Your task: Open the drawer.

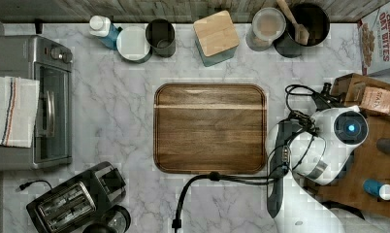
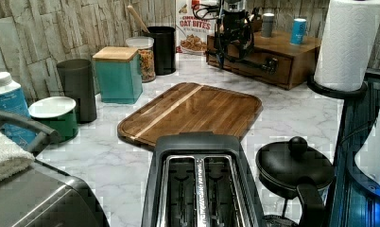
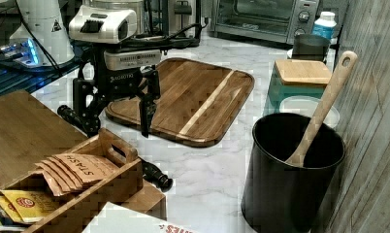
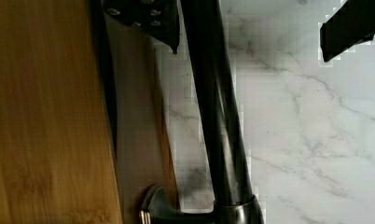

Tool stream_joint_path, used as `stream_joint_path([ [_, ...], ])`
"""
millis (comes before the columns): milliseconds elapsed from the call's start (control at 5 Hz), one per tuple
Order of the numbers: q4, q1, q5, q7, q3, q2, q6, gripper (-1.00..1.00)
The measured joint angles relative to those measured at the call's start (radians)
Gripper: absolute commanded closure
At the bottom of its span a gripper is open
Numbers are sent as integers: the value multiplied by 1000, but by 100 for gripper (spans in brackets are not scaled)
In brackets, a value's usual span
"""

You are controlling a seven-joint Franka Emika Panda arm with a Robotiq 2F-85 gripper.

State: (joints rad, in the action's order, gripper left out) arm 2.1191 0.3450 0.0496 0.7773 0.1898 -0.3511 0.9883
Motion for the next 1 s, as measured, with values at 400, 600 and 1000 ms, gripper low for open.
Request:
stream_joint_path([
  [400,4,29,-9,91,-26,-5,-13,-100],
  [600,2,38,-73,145,-34,-14,16,-100],
  [1000,-33,102,-158,314,-80,-34,-45,-100],
])
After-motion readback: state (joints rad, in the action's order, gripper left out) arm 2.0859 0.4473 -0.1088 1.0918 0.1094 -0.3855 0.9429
